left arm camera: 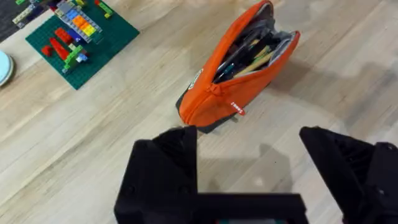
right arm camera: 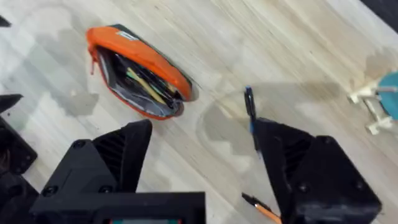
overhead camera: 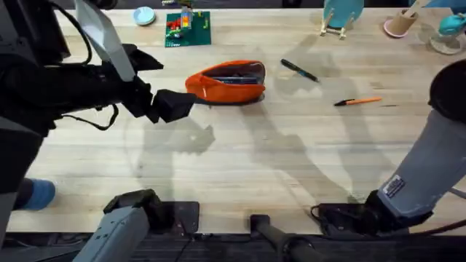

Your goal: Unzip the bag, pick up the pens from the table one at a time and place them inside, then zip the bag closed.

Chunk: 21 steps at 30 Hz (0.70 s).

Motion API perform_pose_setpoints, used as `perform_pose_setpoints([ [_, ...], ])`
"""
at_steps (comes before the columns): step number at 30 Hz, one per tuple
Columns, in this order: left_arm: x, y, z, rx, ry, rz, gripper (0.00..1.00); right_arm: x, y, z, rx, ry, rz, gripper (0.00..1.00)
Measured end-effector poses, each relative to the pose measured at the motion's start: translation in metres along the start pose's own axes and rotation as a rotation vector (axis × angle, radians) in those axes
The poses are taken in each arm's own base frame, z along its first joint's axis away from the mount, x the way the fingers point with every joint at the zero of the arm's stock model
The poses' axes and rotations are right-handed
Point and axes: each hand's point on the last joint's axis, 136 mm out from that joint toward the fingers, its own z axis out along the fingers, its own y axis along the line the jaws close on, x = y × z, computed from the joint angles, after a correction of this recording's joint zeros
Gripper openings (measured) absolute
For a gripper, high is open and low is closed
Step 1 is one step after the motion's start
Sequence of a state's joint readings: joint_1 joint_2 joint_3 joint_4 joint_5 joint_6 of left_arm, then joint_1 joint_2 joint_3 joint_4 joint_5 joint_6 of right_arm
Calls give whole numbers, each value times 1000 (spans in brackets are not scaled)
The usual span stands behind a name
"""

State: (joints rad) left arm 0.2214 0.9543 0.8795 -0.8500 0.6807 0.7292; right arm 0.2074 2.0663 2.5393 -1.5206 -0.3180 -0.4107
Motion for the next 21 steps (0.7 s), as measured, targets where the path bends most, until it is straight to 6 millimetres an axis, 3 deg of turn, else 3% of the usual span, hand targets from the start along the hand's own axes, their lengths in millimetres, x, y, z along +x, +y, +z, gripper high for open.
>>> perform_pose_setpoints([
  [21, 0, 0, 0, 0, 0, 0, 993, 1, -5, -1, 19, 2, 18, 996],
])
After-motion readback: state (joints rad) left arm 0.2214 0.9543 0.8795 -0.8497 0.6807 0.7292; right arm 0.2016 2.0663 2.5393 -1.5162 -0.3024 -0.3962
